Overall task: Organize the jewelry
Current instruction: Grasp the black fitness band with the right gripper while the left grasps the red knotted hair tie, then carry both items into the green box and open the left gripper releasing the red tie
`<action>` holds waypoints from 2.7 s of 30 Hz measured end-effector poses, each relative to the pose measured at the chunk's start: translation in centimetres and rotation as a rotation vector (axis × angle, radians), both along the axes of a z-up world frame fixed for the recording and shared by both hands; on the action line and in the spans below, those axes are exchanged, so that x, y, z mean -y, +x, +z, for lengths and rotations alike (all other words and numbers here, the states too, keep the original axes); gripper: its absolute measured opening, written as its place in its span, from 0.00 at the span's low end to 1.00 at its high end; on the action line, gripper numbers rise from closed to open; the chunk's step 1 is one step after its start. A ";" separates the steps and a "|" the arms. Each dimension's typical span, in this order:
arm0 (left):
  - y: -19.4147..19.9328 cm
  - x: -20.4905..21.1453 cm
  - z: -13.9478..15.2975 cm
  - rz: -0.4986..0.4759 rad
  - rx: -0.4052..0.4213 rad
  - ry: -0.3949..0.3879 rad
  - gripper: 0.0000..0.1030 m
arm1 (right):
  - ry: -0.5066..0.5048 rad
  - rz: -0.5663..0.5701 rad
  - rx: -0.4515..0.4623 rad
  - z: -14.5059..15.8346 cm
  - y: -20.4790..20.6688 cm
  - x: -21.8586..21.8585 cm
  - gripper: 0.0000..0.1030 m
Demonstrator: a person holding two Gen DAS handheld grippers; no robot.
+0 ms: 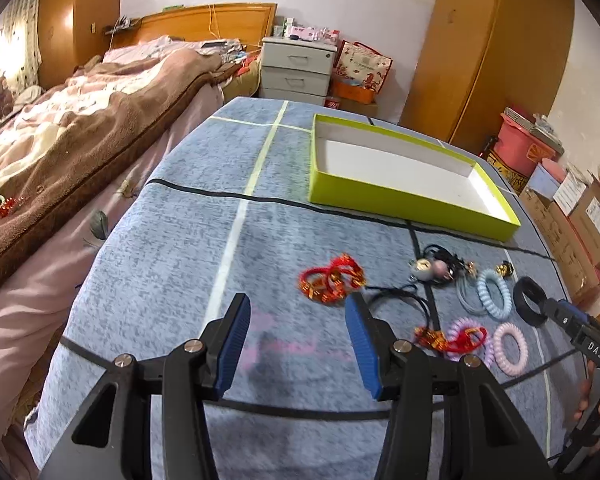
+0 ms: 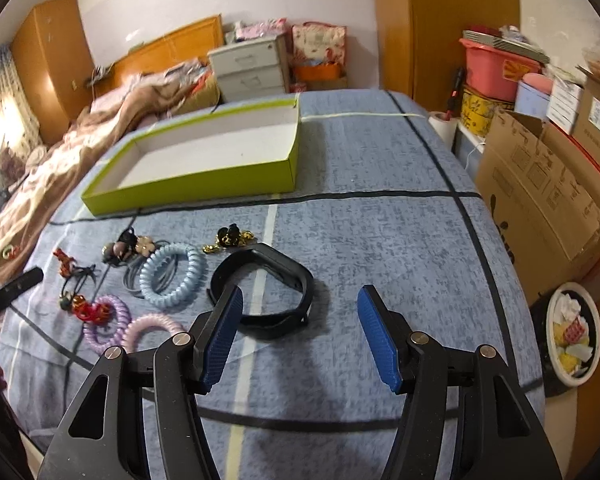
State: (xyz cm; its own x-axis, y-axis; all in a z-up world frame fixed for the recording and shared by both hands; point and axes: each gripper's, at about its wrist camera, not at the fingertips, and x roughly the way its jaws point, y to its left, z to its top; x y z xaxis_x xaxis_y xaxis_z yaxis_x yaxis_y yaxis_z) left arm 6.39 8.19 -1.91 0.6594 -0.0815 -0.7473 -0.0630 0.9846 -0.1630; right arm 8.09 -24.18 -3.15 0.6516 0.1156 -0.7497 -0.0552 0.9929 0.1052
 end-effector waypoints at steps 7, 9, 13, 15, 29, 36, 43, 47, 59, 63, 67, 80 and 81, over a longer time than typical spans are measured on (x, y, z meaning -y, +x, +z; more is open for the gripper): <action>1.2 -0.8 -0.7 -0.024 -0.033 -0.039 0.50 | -0.039 0.075 -0.042 -0.5 1.6 -0.2 0.59; 1.5 -0.7 -0.8 -0.037 -0.038 -0.039 0.50 | -0.034 0.087 -0.051 -0.7 1.9 -0.2 0.58; 2.2 0.0 -1.2 -0.084 -0.055 -0.041 0.50 | -0.023 0.095 -0.061 -1.0 2.1 -0.1 0.38; 2.5 0.5 -1.3 -0.101 -0.060 -0.029 0.50 | -0.031 0.093 -0.061 -1.1 2.2 -0.1 0.33; 3.9 1.9 -1.7 -0.119 -0.069 0.040 0.50 | -0.022 0.096 -0.052 -0.9 2.1 -0.2 0.22; 3.9 2.1 -1.7 -0.139 -0.055 0.040 0.31 | -0.015 0.098 -0.048 -0.7 2.1 -0.1 0.22; 4.0 2.1 -1.7 -0.158 -0.046 0.027 0.21 | -0.006 0.098 -0.046 -0.7 2.1 0.2 0.21; 4.0 1.9 -1.7 -0.157 -0.040 0.018 0.20 | -0.006 0.099 -0.044 -0.7 2.2 0.2 0.21; 3.9 1.6 0.0 -0.163 0.008 -0.005 0.18 | 0.020 0.086 -0.008 0.4 1.9 0.3 0.16; 4.4 1.4 0.8 -0.162 0.020 -0.025 0.18 | 0.024 0.086 0.008 1.4 2.0 0.0 0.16; 5.6 1.2 1.9 -0.162 0.035 -0.038 0.18 | 0.020 0.097 0.031 3.0 3.2 -0.4 0.16; 11.8 1.4 3.8 -0.167 0.062 -0.034 0.18 | 0.012 0.075 0.049 5.1 9.5 -1.5 0.16; 12.4 1.5 3.7 -0.169 0.051 -0.045 0.18 | 0.007 0.072 0.047 5.0 10.2 -1.7 0.16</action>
State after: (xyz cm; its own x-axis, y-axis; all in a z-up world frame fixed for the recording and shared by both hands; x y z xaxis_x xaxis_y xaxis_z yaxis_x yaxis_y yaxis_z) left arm 18.81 6.68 1.75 0.6704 -0.2268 -0.7065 0.1120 0.9722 -0.2058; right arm 18.30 -22.44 1.84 0.6758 0.1686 -0.7175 -0.1319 0.9854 0.1073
